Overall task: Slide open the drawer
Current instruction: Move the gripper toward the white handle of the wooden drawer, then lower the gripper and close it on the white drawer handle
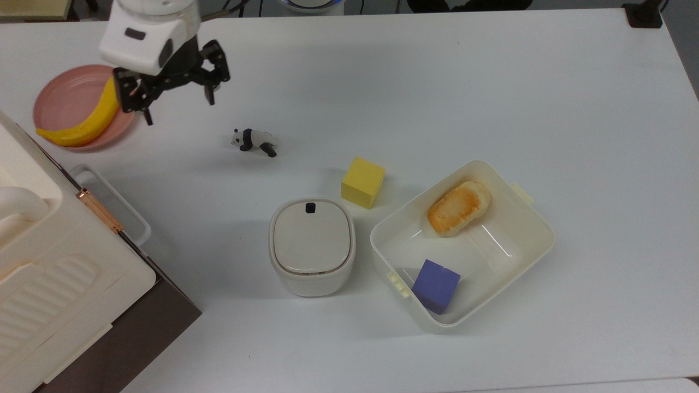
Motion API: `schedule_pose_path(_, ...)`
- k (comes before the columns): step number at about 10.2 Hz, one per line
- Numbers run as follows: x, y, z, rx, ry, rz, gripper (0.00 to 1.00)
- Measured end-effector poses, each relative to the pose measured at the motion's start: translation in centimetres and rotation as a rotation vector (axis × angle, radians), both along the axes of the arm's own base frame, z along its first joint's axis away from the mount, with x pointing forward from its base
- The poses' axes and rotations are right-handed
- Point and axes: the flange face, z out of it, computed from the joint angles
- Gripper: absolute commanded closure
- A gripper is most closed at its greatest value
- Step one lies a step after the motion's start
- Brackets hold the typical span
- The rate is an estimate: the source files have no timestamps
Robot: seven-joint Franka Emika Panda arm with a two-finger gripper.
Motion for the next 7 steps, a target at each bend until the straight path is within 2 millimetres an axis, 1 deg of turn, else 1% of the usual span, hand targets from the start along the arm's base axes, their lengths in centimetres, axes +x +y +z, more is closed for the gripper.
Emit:
schedule_pose_path(3, 0.9, -3.8, -1.3, -0.049, -0.048, 0.09, 0.0)
schedule_pose_path(5, 1.6, -5.8, -2.3, -0.077, -0.085, 0.147, 0.0)
schedule_pose_path(7, 2.6, -7.3, -3.6, -0.118, -0.142, 0.196, 0.03)
